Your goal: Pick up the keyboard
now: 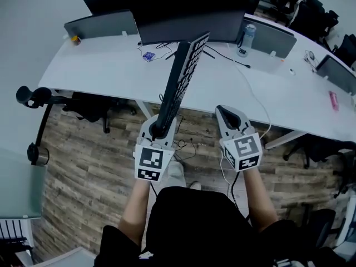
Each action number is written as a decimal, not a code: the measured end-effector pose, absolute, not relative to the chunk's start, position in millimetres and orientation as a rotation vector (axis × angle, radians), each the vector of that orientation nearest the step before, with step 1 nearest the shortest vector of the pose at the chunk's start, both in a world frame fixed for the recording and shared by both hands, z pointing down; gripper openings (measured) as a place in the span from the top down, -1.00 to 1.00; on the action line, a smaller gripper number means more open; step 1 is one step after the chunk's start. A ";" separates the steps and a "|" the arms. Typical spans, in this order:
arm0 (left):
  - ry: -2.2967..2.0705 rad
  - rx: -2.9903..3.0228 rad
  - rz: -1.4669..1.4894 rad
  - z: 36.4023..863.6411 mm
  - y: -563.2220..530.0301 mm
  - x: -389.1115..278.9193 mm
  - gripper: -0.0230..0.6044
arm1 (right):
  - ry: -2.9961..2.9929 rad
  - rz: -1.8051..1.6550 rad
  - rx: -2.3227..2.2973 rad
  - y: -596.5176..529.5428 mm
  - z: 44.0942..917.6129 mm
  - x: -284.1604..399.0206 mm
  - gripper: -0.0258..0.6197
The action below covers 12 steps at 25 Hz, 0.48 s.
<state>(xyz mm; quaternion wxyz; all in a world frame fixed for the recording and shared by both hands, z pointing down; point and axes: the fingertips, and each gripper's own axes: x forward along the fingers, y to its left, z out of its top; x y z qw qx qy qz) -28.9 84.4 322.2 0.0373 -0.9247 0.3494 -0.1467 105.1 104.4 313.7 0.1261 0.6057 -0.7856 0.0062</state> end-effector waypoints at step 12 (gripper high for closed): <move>1.073 -2.848 -0.376 303.1 95.1 -18.0 0.68 | -2.311 0.013 1.854 111.0 295.5 110.3 0.90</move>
